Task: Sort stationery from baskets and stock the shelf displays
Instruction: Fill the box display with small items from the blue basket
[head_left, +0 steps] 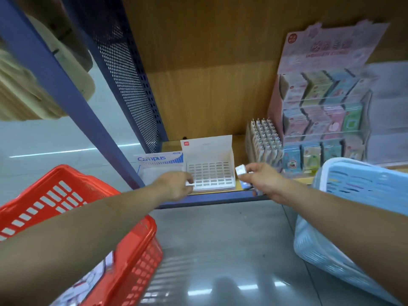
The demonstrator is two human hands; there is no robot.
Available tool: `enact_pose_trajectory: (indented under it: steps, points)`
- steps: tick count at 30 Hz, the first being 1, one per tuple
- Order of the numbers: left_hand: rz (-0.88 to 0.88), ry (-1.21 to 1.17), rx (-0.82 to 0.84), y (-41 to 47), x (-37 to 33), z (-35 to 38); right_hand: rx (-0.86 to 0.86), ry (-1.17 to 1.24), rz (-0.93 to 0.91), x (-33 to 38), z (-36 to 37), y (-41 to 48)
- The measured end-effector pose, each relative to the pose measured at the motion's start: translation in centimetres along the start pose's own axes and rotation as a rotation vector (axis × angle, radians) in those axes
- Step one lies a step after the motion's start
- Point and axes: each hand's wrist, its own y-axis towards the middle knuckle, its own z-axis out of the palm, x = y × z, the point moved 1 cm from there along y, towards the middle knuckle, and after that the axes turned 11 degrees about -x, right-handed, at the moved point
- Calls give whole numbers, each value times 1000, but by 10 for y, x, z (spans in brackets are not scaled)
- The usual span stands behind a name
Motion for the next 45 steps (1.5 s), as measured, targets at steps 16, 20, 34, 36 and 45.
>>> enact_pose_trajectory:
  steps: [16,20,34,36,45]
  points:
    - [4,21,83,87,-38,56,-107,-66,-119,-64,65,70]
    - [-177,63,-92,91,-11,50,-90,-91,-111,-68,65,87]
    - [-477,-186,-159,78,-11,36,-159,536,208,-74,77,54]
    - [-419,-180,-153,70,-24,35,-171,658,276,-69,72,47]
    - [-413,-82,-96,7,-30,84,-18,654,315,-61,70,18]
